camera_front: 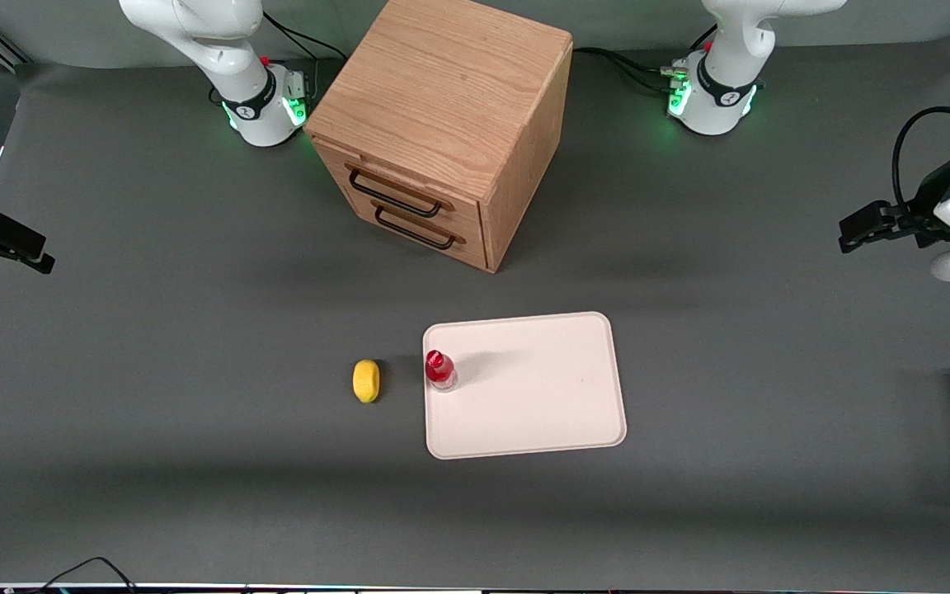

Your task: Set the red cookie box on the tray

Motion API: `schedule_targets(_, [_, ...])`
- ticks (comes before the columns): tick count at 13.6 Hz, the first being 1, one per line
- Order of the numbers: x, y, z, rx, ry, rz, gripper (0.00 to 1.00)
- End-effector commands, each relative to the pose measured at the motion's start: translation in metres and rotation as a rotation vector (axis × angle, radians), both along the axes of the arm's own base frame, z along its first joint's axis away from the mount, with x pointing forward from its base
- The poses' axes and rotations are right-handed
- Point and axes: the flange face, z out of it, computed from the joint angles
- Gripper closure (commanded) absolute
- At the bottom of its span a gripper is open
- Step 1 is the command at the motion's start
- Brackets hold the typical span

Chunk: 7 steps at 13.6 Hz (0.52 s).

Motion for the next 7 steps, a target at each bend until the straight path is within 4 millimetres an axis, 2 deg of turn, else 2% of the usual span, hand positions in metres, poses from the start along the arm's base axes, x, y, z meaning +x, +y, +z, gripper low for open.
schedule_targets(1, [0.001, -0.007, 0.009, -0.002, -0.007, -0.026, 0.0])
schedule_targets(5, [0.001, -0.005, 0.009, 0.005, -0.009, -0.072, 0.0])
schedule_targets(6, [0.002, 0.0, 0.008, 0.008, -0.012, -0.073, 0.0])
schedule_targets(7, [0.005, 0.016, 0.008, 0.015, -0.018, -0.069, 0.0])
